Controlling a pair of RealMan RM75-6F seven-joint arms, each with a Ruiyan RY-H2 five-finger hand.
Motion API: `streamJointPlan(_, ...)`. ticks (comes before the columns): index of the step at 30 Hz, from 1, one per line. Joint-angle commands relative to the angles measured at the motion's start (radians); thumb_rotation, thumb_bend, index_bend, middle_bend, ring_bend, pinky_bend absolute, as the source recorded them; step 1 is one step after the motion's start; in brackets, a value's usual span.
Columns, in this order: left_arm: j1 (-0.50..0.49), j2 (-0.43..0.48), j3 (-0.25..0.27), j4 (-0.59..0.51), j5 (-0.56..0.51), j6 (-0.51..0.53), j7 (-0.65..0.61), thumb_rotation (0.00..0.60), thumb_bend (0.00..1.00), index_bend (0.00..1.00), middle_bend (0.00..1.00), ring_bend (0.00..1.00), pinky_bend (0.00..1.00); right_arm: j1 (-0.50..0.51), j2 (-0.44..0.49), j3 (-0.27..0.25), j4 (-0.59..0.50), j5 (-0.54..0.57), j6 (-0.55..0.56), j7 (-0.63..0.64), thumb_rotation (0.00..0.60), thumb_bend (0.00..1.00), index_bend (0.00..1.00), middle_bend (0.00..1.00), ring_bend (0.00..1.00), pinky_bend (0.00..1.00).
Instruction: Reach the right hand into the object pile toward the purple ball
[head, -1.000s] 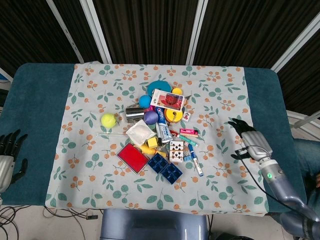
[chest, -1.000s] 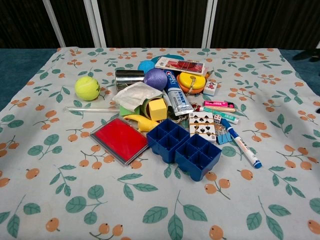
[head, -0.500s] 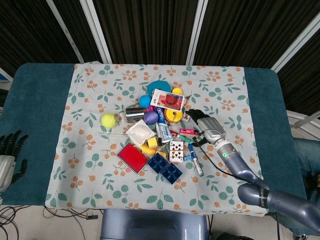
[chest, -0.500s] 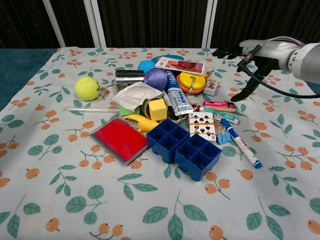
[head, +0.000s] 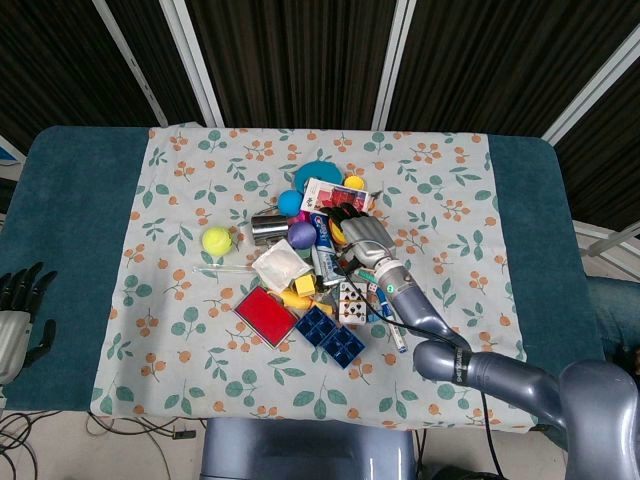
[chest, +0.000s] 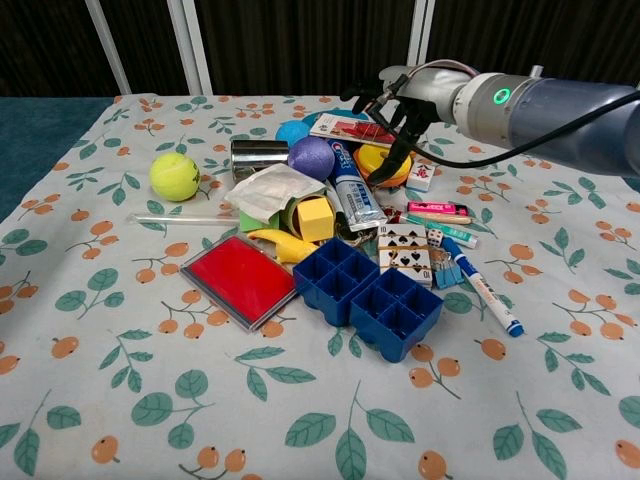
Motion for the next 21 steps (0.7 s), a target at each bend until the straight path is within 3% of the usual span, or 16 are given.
streamJointPlan(1, -0.001, 0.000, 0.001, 0.000, -0.001, -0.002, 0.000, 0.600, 0.52, 0.09, 0.00, 0.00, 0.04, 0.042, -0.042, 0.008, 0.056, 0.031, -0.010, -0.030, 0.600, 0.17, 0.13, 0.18, 0.08, 0.20)
streamJointPlan(21, -0.003, 0.003, -0.001, -0.005, -0.008, -0.009, -0.018, 0.600, 0.52, 0.09, 0.00, 0.00, 0.04, 0.172, -0.215, 0.018, 0.287, 0.099, -0.049, -0.050, 0.600, 0.24, 0.21, 0.28, 0.20, 0.20)
